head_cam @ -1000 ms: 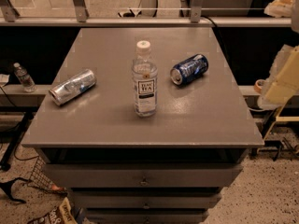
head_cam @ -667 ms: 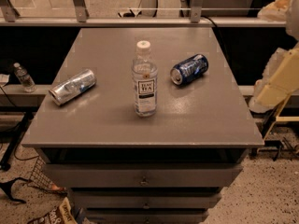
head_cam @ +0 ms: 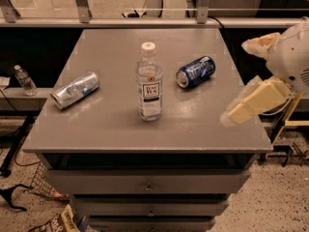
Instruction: Knock blue plastic bottle over
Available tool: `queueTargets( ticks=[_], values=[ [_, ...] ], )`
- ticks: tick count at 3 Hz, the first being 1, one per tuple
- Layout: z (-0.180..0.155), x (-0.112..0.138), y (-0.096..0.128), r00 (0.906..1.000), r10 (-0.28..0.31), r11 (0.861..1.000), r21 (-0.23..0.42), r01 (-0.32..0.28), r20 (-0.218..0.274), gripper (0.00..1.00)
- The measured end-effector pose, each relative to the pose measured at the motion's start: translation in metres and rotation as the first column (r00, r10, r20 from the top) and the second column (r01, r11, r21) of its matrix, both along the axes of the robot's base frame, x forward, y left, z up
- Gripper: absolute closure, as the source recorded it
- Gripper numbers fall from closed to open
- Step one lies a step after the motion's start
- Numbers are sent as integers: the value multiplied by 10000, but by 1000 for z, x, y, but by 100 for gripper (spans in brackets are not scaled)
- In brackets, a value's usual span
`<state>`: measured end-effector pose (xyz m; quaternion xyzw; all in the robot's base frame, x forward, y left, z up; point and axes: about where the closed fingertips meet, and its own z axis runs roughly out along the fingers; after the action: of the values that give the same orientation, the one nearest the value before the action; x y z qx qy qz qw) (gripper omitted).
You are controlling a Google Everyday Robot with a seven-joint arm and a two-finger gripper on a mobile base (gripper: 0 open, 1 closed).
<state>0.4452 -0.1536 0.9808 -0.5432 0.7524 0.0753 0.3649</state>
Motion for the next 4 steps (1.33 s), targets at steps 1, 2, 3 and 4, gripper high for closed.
queueTargets(
  ticks=[1,2,3,4],
  values=[
    [13,-3,18,9999,92,9957,918,-97,59,0],
    [13,-3,18,9999,92,9957,918,-97,59,0],
    [5,13,34,9994,-145,9872,1594,92,323,0],
    [-11,26,48,9985,-426,9783,2043,347,345,0]
  ],
)
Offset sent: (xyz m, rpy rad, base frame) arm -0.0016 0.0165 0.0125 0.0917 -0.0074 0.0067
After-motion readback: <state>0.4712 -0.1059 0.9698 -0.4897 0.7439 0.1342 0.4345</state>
